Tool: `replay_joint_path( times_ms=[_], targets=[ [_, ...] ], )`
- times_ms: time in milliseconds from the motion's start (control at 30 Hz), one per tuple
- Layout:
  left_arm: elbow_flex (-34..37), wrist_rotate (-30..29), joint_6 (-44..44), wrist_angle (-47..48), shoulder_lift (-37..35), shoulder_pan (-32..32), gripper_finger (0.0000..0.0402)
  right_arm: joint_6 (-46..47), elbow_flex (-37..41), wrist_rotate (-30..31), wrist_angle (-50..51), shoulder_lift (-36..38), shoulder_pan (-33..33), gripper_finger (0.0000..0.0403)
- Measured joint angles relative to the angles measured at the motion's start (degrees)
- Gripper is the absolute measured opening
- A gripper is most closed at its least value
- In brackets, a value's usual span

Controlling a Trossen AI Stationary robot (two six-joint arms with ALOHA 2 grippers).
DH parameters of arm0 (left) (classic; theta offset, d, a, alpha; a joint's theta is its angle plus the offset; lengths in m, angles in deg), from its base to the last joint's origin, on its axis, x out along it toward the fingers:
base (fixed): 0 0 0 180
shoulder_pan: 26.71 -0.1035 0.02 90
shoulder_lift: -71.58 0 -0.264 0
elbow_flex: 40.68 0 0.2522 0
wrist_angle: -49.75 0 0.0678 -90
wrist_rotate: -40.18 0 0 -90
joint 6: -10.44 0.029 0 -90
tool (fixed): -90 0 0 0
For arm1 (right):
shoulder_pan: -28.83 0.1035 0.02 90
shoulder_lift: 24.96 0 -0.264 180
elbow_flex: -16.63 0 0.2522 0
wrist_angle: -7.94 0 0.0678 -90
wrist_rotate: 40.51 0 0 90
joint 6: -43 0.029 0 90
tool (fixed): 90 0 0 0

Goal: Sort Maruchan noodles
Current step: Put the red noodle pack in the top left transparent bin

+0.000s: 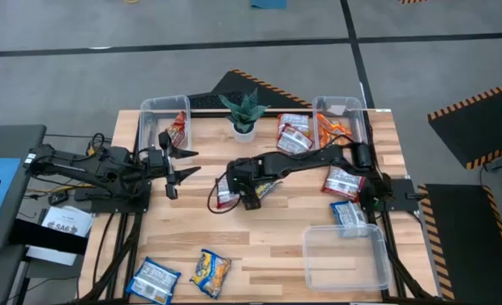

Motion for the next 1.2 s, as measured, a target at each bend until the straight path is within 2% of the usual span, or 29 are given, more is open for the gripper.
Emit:
replay_joint_path(
  times_ms=[100,200,333,433,567,600,633,800,1000,1100,1200],
  targets=[
    [0.00,0.00,-0.02,-0.03,0.00,0.00,0.0187,0.04,-0.27,-0.06,0.03,-2.12,-0.30,0.0306],
    [0.00,0.01,-0.03,-0.07,0.02,0.00,0.0187,0.16,-0.28,3.00,0.71,-4.57,-0.27,0.0305],
    [0.00,0.02,-0.02,-0.11,0.01,0.00,0.0187,0.26,-0.56,6.35,1.40,-6.00,-0.21,0.0274],
    [0.00,0.02,-0.02,-0.13,0.00,0.00,0.0187,1.59,-0.53,7.21,0.50,-6.64,-0.05,0.0208],
    [0.00,0.02,-0.02,-0.17,0.00,0.00,0.0187,1.83,-0.29,9.17,-2.24,-5.13,0.34,0.0060],
    [0.00,0.02,-0.02,-0.17,0.00,0.00,0.0187,1.43,0.04,9.21,-3.17,-4.43,0.34,0.0032],
    [0.00,0.02,-0.02,-0.14,0.00,0.00,0.0187,1.40,0.16,8.72,-4.07,-3.73,0.29,0.0021],
    [0.00,0.03,-0.02,-0.26,-0.10,0.00,0.0187,0.30,0.34,8.51,-15.95,-0.28,-0.43,0.0014],
    [0.04,0.13,-0.02,0.11,-0.42,0.02,0.0187,0.34,0.21,2.99,-42.67,-1.43,-3.34,0.0009],
    [-0.01,0.17,-0.17,-0.35,-0.45,0.05,0.0187,1.56,-0.29,2.52,-52.47,-2.53,-5.48,0.0009],
    [0.02,0.11,-0.04,-0.40,-0.49,0.09,0.0187,3.35,-0.64,2.52,-53.51,-2.88,-7.80,0.0009]
  ],
)
